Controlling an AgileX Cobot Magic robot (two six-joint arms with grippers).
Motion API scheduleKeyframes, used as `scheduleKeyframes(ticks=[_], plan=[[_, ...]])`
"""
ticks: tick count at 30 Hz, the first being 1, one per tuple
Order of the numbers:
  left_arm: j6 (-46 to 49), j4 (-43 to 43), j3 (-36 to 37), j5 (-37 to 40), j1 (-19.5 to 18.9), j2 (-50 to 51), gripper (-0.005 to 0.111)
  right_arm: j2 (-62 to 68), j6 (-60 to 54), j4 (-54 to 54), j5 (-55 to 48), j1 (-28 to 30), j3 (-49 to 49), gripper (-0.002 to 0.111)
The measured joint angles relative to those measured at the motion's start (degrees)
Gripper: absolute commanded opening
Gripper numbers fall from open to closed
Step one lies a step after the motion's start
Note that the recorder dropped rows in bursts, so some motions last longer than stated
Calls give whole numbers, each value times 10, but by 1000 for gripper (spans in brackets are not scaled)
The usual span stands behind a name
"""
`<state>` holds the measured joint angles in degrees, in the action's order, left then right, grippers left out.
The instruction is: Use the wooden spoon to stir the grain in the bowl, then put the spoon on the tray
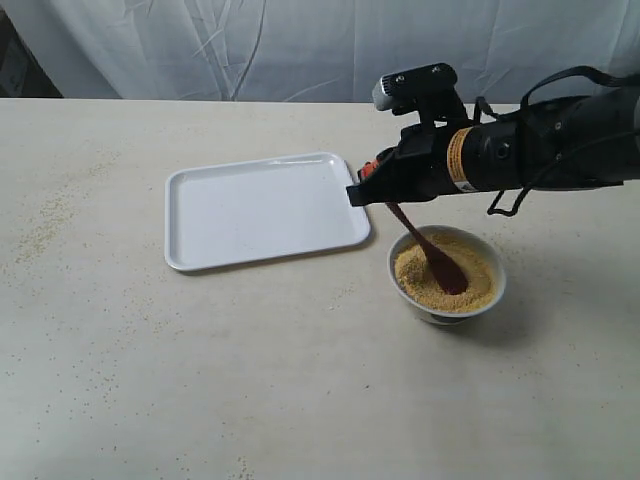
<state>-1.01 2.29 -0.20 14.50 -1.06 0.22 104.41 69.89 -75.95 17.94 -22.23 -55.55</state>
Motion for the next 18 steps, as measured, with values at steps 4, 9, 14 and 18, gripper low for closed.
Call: scheduleKeyframes(ticks=[4,9,14,18], plan=[[0,0,0,0,0,0,0,-11,-4,0,-42,0,0,-1],[0,0,0,0,0,0,0,-55,-7,0,-41,0,0,-1],[0,0,0,0,0,0,0,-69,-7,-1,-37,0,0,-1],[0,0,0,0,0,0,0,-51,-7,-6,-39,0,0,-1]])
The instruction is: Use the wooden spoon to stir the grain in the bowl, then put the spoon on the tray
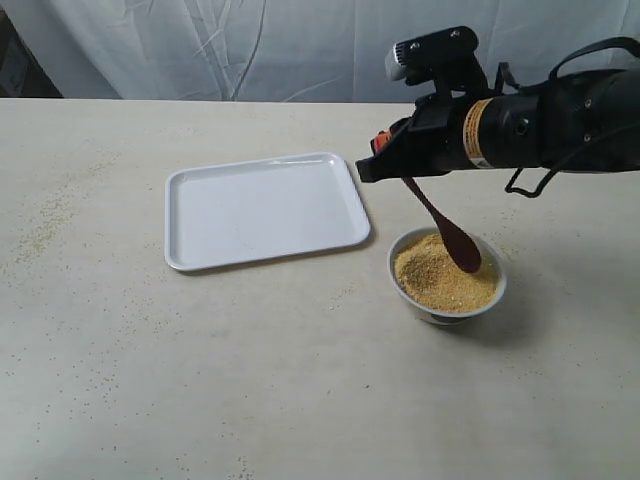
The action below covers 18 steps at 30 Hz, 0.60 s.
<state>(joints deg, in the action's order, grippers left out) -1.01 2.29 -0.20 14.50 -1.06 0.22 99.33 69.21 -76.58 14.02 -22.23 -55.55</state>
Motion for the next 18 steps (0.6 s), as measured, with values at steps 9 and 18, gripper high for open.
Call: scheduleKeyframes(ticks=[9,18], plan=[[0,0,0,0,0,0,0,36,314,-80,87,0,-193,-1],[0,0,0,0,0,0,0,332,499,-220,379,-4,-509,-1]])
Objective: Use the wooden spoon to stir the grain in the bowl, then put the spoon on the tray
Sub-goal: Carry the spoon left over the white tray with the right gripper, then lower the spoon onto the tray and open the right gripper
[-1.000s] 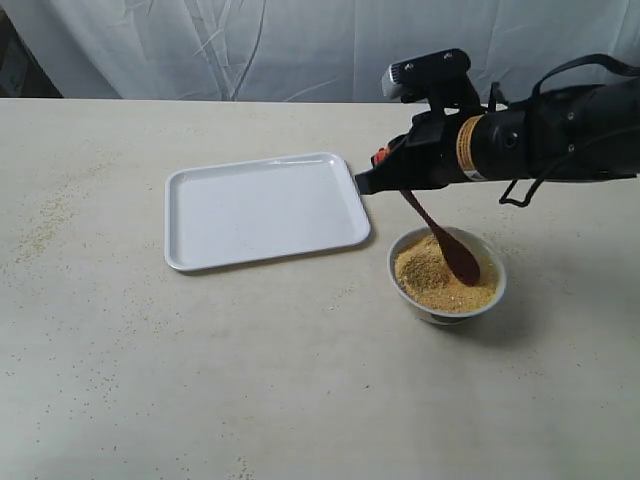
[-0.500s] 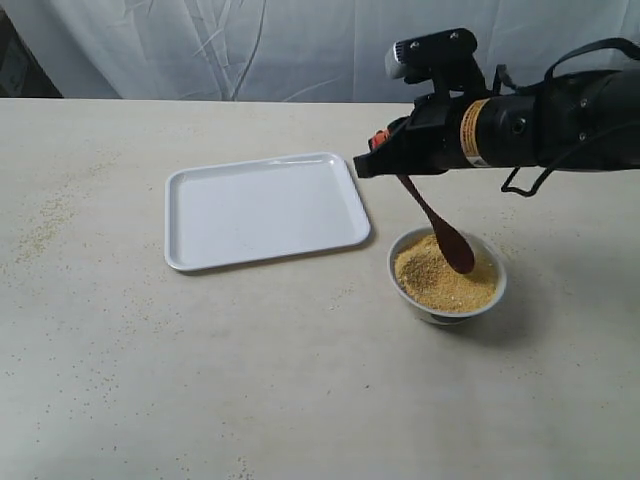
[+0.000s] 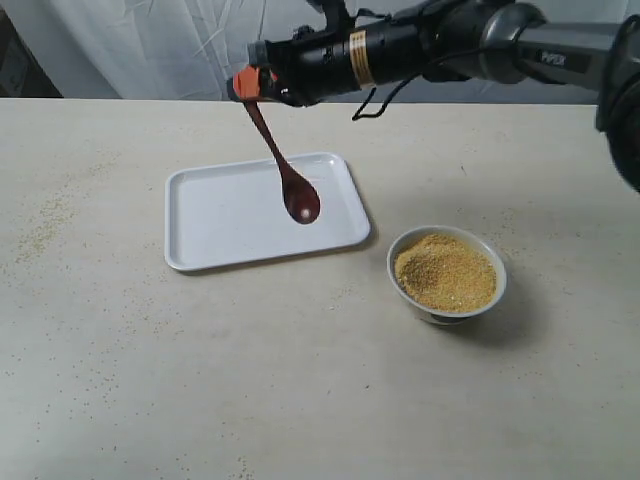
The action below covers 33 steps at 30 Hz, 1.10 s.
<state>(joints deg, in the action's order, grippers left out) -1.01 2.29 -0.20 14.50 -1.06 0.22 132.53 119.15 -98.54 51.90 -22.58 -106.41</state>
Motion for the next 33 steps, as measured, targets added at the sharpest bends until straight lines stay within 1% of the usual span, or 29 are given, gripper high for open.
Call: scheduleKeyframes(ticks=[7,8,9,10,14,15,16,17,21,26,33], plan=[[0,0,0,0,0,0,0,92,1,106,-95,0,-11,-1],[0,0,0,0,0,0,0,99,1,110,-100,0,-11,1],[0,0,0,0,0,0,0,106,1,114,-105,0,-11,6],[0,0,0,0,0,0,0,112,1,120,-107,0,-11,13],[0,0,0,0,0,0,0,122,1,122,-119,0,-11,50],[0,0,0,0,0,0,0,123,1,118,-125,0,-11,57],[0,0,0,0,0,0,0,123,1,116,-131,0,-11,61],[0,0,0,0,0,0,0,123,1,113,-136,0,-11,63],[0,0,0,0,0,0,0,123,1,79,-151,0,-11,63],[0,0,0,0,0,0,0,115,1,3,-169,0,-11,63],[0,0,0,0,0,0,0,99,1,-11,-216,1,-22,62]])
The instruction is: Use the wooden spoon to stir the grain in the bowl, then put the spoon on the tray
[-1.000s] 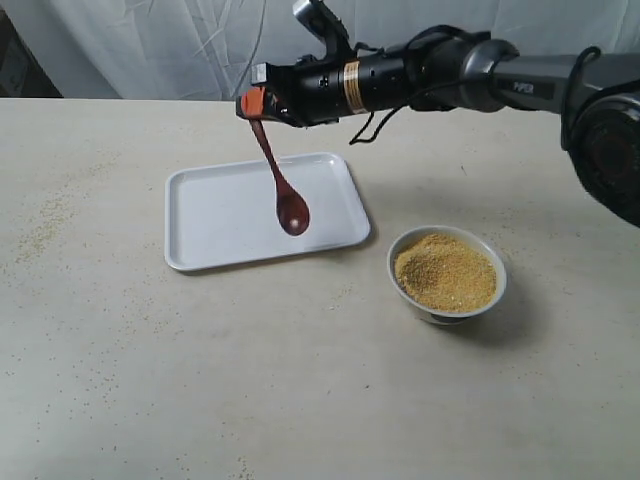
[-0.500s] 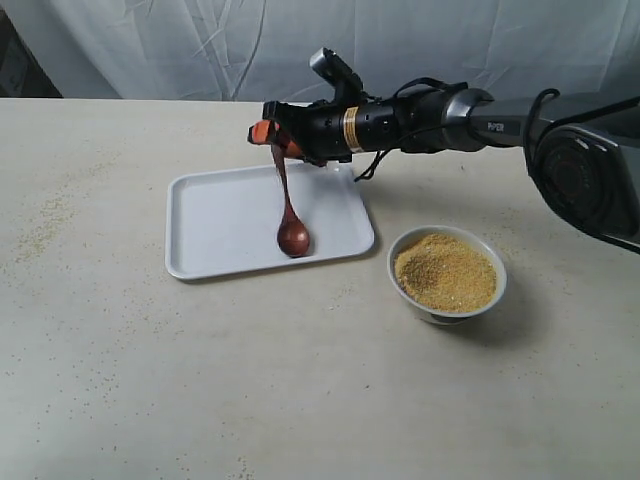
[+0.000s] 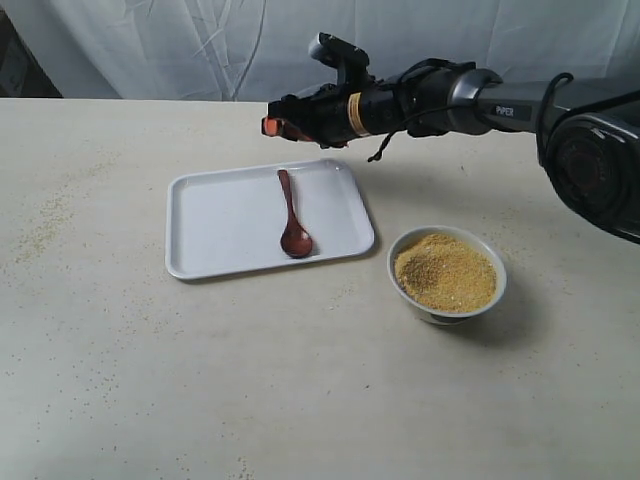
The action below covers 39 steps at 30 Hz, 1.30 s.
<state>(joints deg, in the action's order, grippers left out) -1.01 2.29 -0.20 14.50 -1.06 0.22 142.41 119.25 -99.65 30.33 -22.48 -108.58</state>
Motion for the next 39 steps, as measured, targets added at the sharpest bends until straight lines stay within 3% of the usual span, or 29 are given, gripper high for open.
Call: scheduleKeyframes(ticks=[2,5,10,19,24,26,28,30,32,36,39], plan=[[0,0,0,0,0,0,0,-3,0,0,-14,0,-1,60],[0,0,0,0,0,0,0,-7,0,-1,-13,1,-1,47],[0,0,0,0,0,0,0,-35,-2,-2,57,2,-1,-2],[0,0,0,0,0,0,0,-143,-52,-2,172,2,8,-1],[0,0,0,0,0,0,0,-284,-44,-3,200,2,186,-1],[0,0,0,0,0,0,0,-357,-89,-5,109,2,274,-1],[0,0,0,0,0,0,0,-439,-145,-7,-84,2,353,-1],[0,0,0,0,0,0,0,-507,-228,1,-399,3,444,-1],[0,0,0,0,0,0,0,-525,-311,59,-564,9,474,-1],[0,0,0,0,0,0,0,-533,-562,316,-733,47,490,-1],[0,0,0,0,0,0,0,-535,-906,704,-756,101,494,-1]])
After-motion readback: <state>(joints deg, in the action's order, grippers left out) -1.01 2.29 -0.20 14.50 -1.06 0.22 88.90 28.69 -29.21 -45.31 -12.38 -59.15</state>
